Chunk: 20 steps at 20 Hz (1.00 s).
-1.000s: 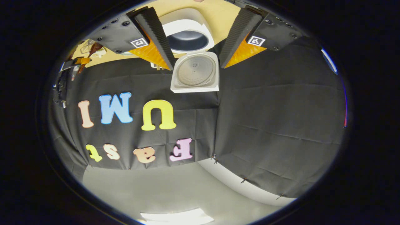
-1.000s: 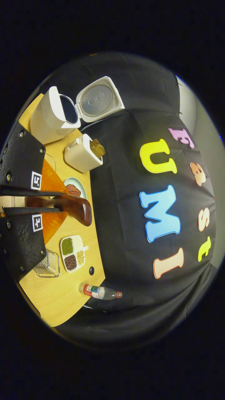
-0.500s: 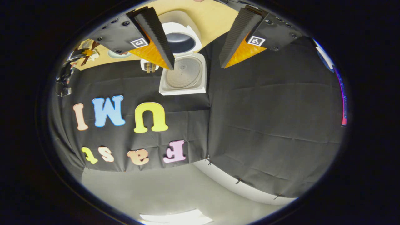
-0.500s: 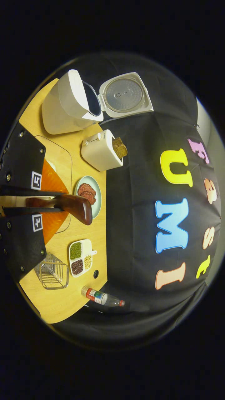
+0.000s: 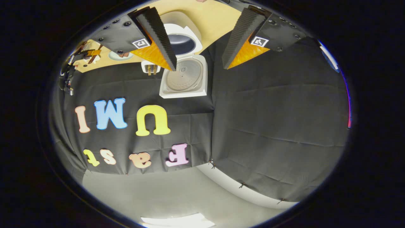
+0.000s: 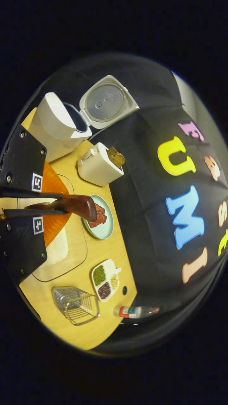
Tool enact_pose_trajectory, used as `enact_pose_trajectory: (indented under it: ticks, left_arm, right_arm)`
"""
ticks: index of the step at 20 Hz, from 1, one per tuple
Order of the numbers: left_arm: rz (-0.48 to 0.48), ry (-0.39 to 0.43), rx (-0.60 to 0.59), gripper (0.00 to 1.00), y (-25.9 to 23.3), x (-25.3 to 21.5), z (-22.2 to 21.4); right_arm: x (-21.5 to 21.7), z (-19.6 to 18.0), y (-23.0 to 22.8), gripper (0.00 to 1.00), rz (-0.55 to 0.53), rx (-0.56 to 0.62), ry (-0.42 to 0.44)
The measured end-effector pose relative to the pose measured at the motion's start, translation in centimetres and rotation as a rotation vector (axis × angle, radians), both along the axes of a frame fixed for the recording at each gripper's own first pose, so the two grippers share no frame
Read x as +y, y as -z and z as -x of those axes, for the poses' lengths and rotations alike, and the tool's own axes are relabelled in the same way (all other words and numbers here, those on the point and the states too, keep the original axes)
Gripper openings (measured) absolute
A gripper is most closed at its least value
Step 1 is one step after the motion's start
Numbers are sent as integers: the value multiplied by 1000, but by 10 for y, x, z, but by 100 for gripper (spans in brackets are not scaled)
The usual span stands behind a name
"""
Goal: Close the left gripper, press the button to open the rice cooker; take a wooden spoon from the chopstick holder with the right hand, scoop a spoonful of rice and pour it into the rice cooker, then put the wooden spoon back into the chopstick holder.
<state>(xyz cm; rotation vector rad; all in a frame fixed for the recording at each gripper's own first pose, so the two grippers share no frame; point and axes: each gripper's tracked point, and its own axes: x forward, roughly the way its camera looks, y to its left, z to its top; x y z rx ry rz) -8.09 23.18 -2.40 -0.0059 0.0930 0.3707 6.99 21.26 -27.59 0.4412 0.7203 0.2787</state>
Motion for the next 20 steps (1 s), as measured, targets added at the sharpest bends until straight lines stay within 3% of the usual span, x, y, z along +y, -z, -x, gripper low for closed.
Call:
enact_pose_trajectory:
  ticks: [8, 15, 20]
  left_arm:
    - [2, 25, -1, 100, -3, -10, -10]
    - [-4, 58, -8, 100, -9, -34, -15]
    - [-5, 55, -10, 100, -8, -33, -5]
  right_arm:
    - [-49, -6, 26, 14, -380, 214, 271]
    - [-47, -25, -29, 14, -609, 188, 283]
    - [-20, -39, -73, 14, -666, 137, 209]
